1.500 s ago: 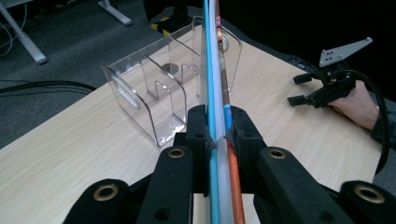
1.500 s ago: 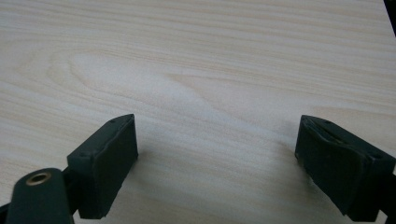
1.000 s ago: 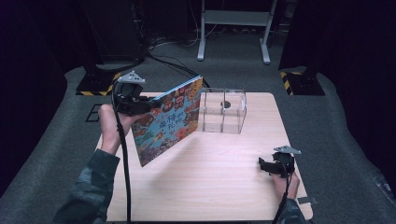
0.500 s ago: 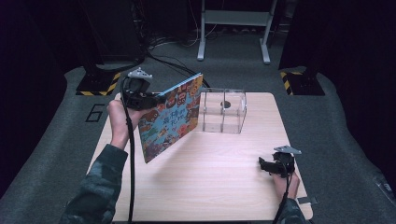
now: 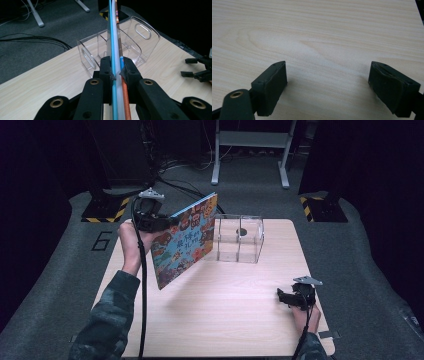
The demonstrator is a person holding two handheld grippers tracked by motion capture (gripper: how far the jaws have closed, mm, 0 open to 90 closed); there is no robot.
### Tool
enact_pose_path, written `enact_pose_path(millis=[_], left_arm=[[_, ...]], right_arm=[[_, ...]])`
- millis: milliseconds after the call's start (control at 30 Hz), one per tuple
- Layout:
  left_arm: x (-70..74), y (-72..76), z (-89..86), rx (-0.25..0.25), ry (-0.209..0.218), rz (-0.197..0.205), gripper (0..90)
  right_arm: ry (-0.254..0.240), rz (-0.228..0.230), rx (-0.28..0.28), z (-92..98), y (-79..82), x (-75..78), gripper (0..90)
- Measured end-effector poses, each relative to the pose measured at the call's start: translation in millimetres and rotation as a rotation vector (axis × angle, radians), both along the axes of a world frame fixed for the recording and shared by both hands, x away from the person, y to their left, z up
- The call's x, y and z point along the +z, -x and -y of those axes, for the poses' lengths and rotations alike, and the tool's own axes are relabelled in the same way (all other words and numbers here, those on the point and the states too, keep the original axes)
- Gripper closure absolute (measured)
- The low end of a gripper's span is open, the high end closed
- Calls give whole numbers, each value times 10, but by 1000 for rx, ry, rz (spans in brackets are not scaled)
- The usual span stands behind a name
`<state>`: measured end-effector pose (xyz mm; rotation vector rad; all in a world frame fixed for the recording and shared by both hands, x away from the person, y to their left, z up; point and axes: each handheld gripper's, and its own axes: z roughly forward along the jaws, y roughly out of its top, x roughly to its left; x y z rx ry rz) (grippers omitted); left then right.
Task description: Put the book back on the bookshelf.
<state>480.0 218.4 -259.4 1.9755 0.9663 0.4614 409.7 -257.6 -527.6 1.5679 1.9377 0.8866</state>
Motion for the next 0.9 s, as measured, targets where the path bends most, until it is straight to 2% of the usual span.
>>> enact_pose_path(millis=[733,900], left_arm=[[-146,-234,74,54,65,-3,806],[-185,-259,118,73,82,14,806]], right_arm=[[4,4,5,4,-5,-2,147],[4,3,5,4,-5,-2,147]])
